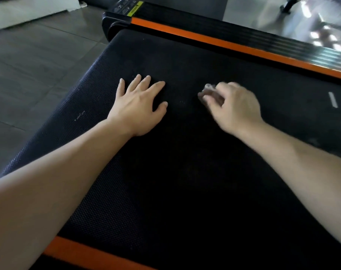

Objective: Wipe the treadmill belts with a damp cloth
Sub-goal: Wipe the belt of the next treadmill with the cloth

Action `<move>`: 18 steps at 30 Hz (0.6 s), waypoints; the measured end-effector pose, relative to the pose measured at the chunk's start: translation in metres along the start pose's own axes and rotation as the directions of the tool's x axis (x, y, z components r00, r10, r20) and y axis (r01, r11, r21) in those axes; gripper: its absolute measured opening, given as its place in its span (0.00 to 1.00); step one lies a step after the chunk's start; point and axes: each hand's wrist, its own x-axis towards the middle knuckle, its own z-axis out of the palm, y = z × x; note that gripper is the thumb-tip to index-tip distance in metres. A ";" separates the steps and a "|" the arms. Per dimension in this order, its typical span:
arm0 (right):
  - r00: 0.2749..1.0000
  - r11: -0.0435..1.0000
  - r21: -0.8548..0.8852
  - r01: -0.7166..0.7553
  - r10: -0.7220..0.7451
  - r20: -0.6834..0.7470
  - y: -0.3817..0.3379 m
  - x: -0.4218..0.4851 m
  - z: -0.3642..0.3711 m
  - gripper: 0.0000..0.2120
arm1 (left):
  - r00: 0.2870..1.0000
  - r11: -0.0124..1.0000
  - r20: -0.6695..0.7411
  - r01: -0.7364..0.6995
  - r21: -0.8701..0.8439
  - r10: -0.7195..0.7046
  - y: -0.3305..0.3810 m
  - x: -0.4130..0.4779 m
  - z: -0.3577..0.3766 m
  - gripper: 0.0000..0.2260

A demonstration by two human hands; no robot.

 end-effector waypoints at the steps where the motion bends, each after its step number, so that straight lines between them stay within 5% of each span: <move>1: 0.997 0.996 -0.028 -0.082 0.082 -0.005 0.011 0.007 -0.003 0.13 | 1.000 0.999 -0.015 0.002 -0.035 -0.003 0.004 -0.003 -0.002 0.26; 4: 0.951 0.951 -0.043 -0.307 0.304 -0.052 0.016 0.013 -0.006 0.17 | 1.000 0.995 -0.019 0.018 -0.103 -0.020 0.021 -0.017 0.000 0.23; 11: 0.994 0.988 0.123 0.096 -0.101 0.029 -0.040 -0.059 -0.011 0.15 | 1.000 0.999 0.026 0.012 -0.041 -0.011 0.024 -0.038 0.007 0.23; 16: 0.964 0.964 0.028 -0.265 0.265 -0.032 0.006 -0.035 -0.018 0.16 | 0.999 0.999 0.010 0.035 -0.009 -0.035 0.030 -0.052 0.014 0.23; 18: 0.965 0.967 0.021 -0.252 0.253 -0.070 -0.015 -0.052 -0.017 0.15 | 0.999 0.999 0.014 0.041 0.004 -0.041 0.029 -0.054 0.014 0.23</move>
